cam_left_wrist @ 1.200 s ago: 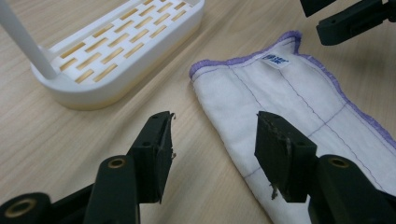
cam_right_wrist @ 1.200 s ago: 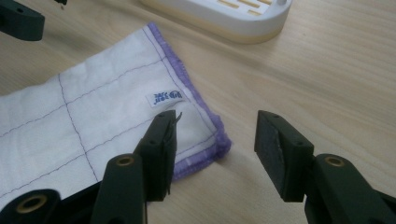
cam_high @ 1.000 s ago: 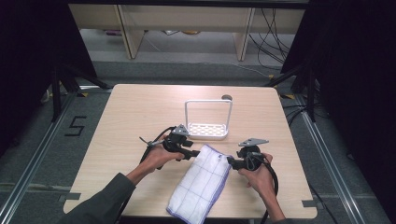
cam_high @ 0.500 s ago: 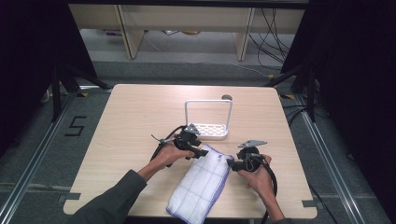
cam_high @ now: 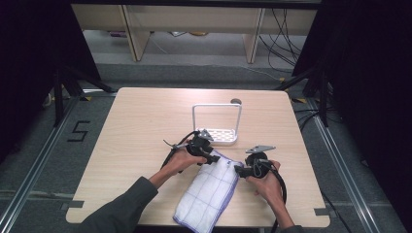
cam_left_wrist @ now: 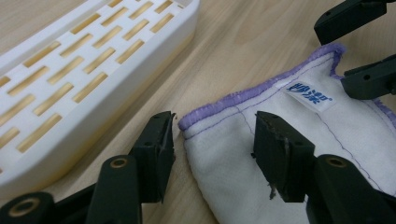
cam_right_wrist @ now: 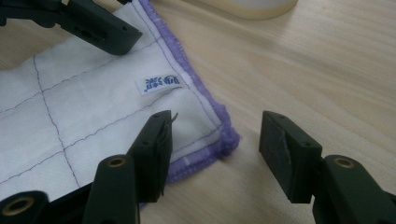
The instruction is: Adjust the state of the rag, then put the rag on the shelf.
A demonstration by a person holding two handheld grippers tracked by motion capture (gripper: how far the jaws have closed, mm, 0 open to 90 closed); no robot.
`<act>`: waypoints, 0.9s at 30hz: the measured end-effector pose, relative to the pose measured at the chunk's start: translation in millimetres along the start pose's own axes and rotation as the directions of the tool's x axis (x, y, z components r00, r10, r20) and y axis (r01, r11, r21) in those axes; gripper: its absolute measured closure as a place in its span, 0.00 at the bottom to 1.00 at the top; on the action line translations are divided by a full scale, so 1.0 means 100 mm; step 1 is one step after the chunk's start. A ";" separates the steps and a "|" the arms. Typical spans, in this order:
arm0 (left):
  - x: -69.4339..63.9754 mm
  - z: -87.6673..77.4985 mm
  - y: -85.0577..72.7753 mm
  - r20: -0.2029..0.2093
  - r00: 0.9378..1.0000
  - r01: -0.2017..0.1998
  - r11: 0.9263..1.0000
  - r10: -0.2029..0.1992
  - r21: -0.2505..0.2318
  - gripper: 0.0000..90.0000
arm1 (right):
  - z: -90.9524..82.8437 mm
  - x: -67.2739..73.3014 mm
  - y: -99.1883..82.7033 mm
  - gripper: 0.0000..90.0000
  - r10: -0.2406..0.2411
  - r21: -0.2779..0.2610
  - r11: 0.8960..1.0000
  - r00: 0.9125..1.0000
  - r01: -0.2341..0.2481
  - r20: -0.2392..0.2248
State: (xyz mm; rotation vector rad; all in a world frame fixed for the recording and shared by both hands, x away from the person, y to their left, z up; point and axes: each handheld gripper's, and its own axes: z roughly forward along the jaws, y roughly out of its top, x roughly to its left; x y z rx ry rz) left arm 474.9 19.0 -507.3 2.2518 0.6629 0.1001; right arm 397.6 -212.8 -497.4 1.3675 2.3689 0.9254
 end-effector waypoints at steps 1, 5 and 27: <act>-0.01 0.01 0.01 -0.002 1.000 -0.003 1.000 0.003 0.000 0.55 | -0.01 0.02 0.00 0.50 0.021 0.016 1.000 1.000 -0.021 0.000; -0.02 0.02 0.02 -0.002 0.999 -0.035 0.999 0.035 0.002 0.66 | 0.02 -0.02 0.00 0.50 -0.013 0.021 1.000 1.000 0.014 -0.022; -0.09 -0.11 0.05 0.002 0.998 -0.058 0.996 0.059 -0.064 0.95 | -0.03 0.03 0.04 0.96 -0.063 -0.048 0.997 0.996 0.061 -0.055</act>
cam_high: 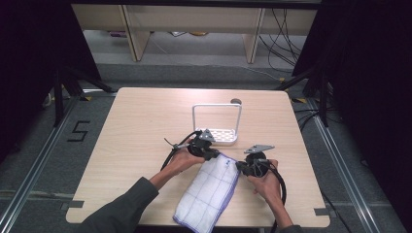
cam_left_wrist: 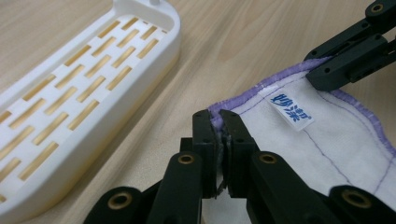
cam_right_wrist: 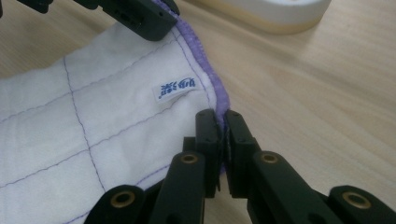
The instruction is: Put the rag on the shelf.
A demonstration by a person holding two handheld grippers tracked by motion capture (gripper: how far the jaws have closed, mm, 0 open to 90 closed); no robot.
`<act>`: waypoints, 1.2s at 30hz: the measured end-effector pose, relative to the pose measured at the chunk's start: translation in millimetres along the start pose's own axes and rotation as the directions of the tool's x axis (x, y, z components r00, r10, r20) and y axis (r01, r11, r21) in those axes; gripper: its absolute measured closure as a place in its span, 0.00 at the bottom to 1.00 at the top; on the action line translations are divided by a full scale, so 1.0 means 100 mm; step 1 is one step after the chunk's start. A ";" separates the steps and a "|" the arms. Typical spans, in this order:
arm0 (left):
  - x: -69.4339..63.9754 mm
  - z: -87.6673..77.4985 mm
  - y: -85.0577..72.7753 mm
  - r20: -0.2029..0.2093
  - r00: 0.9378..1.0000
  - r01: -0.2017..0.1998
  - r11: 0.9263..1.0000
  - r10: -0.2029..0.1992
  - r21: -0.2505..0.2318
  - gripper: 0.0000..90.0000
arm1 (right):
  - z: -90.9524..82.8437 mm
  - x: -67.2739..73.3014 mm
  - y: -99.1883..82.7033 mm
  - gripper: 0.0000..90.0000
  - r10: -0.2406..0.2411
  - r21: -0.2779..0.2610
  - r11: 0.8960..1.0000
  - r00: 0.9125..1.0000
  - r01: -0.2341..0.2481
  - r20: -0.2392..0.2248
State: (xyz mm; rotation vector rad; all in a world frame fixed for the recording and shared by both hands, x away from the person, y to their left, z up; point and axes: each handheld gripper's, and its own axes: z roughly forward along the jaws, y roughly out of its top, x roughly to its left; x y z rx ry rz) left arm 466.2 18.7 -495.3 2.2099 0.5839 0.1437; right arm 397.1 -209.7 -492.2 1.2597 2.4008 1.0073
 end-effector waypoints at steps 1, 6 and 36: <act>-0.01 -0.02 0.01 -0.004 1.000 0.004 1.000 -0.004 -0.005 0.95 | -0.05 0.01 0.02 0.96 0.007 0.021 1.000 1.000 -0.007 0.001; -0.06 -0.25 0.08 0.001 1.000 -0.009 0.998 0.009 -0.056 0.95 | -0.20 0.06 0.09 0.97 -0.016 -0.027 1.000 1.000 0.016 -0.003; -0.48 -1.73 0.73 -0.074 0.986 -0.163 0.947 0.149 -0.278 0.94 | -1.28 0.47 0.98 0.97 -0.206 -0.308 0.928 0.978 0.208 0.042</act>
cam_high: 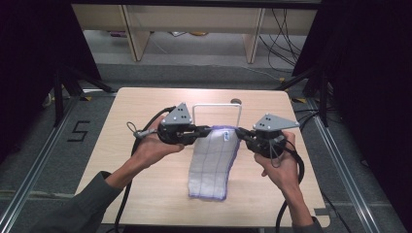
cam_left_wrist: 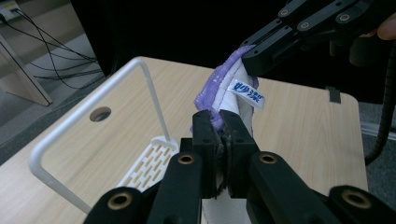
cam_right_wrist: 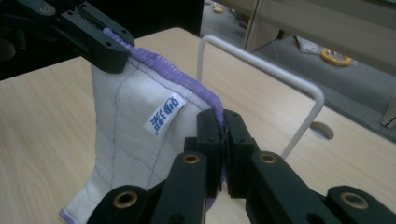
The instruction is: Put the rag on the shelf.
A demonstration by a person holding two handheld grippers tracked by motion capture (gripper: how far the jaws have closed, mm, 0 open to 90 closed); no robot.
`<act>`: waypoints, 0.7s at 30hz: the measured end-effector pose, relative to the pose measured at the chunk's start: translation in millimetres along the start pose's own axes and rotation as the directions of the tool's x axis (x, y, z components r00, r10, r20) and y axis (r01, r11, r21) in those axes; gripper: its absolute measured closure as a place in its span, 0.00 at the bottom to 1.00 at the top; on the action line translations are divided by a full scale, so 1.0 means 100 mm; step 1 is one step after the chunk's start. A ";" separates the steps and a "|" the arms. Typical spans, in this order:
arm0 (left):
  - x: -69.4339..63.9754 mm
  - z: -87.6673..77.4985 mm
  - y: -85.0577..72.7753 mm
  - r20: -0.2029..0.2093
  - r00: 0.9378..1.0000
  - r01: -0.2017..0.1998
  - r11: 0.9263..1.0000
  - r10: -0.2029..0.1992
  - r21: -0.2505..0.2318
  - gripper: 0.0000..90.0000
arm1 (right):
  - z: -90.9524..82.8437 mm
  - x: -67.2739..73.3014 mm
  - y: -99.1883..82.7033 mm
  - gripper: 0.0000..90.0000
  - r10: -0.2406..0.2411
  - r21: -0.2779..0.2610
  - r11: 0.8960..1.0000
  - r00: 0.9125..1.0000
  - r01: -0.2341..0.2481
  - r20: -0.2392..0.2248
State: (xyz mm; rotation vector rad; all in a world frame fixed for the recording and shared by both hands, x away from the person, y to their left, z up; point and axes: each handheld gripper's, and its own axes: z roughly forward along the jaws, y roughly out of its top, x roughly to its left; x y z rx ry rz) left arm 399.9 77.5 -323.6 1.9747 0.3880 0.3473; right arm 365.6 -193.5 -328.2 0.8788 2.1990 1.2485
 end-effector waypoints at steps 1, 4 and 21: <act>0.01 -0.02 0.03 -0.005 1.000 -0.001 1.000 0.001 -0.006 0.94 | -0.01 -0.01 0.05 0.97 -0.010 -0.013 1.000 1.000 0.010 0.004; 0.05 -0.07 0.12 -0.021 1.000 0.002 1.000 -0.003 -0.027 0.94 | -0.05 -0.03 0.17 0.97 -0.026 -0.032 0.999 0.999 0.027 0.026; 0.35 -0.08 0.57 -0.097 0.995 0.015 0.997 -0.022 -0.073 0.94 | -0.07 -0.27 0.70 0.97 -0.014 -0.083 0.996 0.997 0.020 0.070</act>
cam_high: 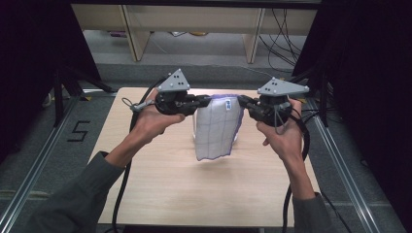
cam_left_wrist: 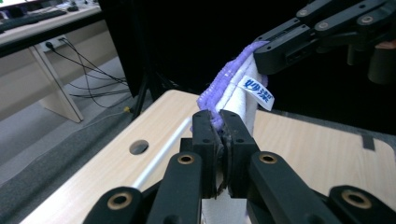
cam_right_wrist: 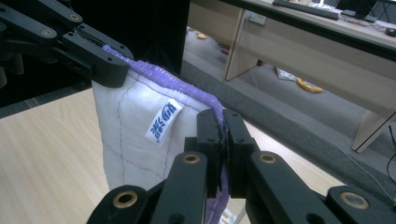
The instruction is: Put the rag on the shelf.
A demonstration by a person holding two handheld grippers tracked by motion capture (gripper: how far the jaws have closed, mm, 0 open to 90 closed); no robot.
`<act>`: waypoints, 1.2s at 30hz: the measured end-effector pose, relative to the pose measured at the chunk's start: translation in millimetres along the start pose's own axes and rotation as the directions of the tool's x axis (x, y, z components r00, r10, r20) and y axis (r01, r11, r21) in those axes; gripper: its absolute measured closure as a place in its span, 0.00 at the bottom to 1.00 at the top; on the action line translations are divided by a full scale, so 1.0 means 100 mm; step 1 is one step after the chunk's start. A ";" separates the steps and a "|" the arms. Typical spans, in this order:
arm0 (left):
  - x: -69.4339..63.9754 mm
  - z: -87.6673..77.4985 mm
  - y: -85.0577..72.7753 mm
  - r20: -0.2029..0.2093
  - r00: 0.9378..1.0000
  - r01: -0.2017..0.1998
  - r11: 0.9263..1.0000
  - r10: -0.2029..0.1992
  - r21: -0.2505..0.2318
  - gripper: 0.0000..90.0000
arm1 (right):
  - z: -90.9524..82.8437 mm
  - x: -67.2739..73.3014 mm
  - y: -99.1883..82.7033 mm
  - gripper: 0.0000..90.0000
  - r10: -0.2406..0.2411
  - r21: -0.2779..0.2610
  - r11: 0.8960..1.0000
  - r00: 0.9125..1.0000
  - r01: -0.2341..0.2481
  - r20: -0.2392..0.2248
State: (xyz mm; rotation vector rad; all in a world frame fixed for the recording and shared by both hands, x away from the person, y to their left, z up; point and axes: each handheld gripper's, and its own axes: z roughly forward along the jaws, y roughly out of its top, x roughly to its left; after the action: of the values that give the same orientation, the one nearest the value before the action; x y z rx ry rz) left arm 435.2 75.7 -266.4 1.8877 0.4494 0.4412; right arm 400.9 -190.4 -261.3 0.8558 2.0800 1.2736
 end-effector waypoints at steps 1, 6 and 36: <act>0.02 0.00 0.02 -0.005 1.000 -0.002 1.000 0.002 -0.001 0.94 | 0.01 -0.02 0.03 0.97 -0.002 -0.001 1.000 1.000 0.002 -0.002; 0.13 0.05 0.13 -0.026 0.999 0.018 1.000 -0.018 -0.017 0.94 | 0.05 -0.13 0.17 0.97 -0.012 -0.019 1.000 1.000 0.012 0.020; 0.90 0.43 0.13 -0.139 0.972 0.183 0.981 -0.190 -0.059 0.93 | 0.83 -0.54 0.58 0.97 0.093 -0.002 0.996 0.994 -0.093 0.058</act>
State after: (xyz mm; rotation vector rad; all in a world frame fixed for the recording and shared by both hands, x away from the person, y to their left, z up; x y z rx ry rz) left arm 536.0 82.4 -260.3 1.7565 0.7015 0.4600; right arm 509.3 -164.9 -235.4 0.9891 2.0160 1.2802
